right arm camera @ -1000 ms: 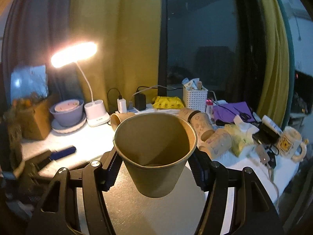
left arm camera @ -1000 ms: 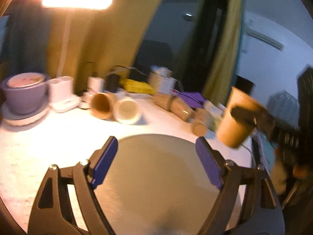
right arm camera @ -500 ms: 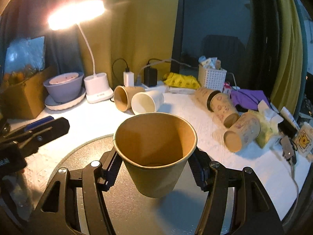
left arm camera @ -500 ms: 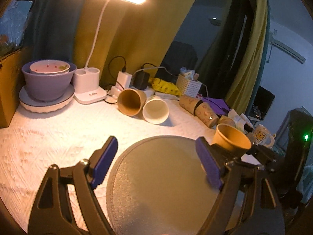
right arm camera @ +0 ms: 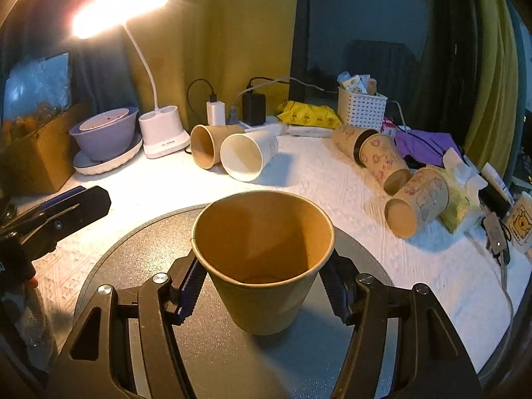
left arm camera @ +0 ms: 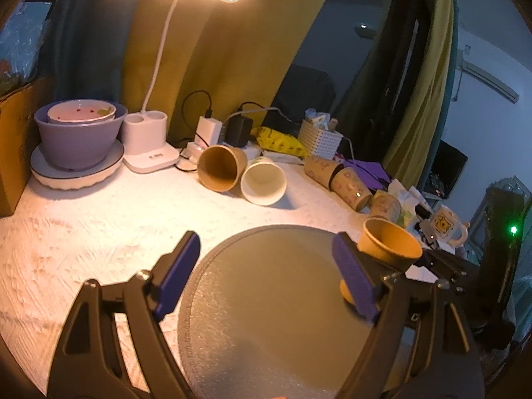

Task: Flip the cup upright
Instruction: 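Lower the cup upright onto the grey mat with the right tool and open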

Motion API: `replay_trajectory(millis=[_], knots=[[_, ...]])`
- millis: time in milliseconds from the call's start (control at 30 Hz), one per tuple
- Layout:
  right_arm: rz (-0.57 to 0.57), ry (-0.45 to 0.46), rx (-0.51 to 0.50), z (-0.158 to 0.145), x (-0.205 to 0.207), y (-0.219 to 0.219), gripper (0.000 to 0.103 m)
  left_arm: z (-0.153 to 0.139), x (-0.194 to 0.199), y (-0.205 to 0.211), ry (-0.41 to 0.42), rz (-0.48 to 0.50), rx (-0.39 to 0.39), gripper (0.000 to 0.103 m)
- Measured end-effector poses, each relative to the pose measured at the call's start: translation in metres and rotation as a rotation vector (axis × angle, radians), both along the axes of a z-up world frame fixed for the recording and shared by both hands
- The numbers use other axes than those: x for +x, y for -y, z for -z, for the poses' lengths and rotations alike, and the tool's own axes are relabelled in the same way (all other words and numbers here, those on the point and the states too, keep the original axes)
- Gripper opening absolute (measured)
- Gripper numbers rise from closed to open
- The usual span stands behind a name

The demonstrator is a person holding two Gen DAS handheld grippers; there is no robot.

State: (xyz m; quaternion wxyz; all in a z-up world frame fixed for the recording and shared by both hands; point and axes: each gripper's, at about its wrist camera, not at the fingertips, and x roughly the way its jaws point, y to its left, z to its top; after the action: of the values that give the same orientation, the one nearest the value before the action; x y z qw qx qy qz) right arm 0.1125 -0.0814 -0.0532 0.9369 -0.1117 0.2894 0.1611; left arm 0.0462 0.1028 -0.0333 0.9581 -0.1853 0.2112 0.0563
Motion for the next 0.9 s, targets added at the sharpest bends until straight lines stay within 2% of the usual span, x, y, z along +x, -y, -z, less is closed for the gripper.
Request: replay_trajectory(millis=[133, 267, 567, 900], knots=[[0.010, -0.009, 0.007, 0.001, 0.001, 0.002, 0.068, 0.000, 0.001, 0.003, -0.003, 0.007, 0.007, 0.083], [0.010, -0.019, 0.010, 0.001, 0.001, 0.004, 0.076, 0.001, 0.003, 0.006, -0.017, 0.021, 0.012, 0.083], [0.028, -0.023, 0.006, 0.004, -0.005, 0.010, 0.076, 0.001, 0.004, 0.012, -0.019, 0.039, 0.032, 0.083], [0.052, -0.020, 0.027, -0.005, -0.027, 0.026, 0.077, -0.003, 0.001, 0.028, -0.005, 0.082, 0.086, 0.083]])
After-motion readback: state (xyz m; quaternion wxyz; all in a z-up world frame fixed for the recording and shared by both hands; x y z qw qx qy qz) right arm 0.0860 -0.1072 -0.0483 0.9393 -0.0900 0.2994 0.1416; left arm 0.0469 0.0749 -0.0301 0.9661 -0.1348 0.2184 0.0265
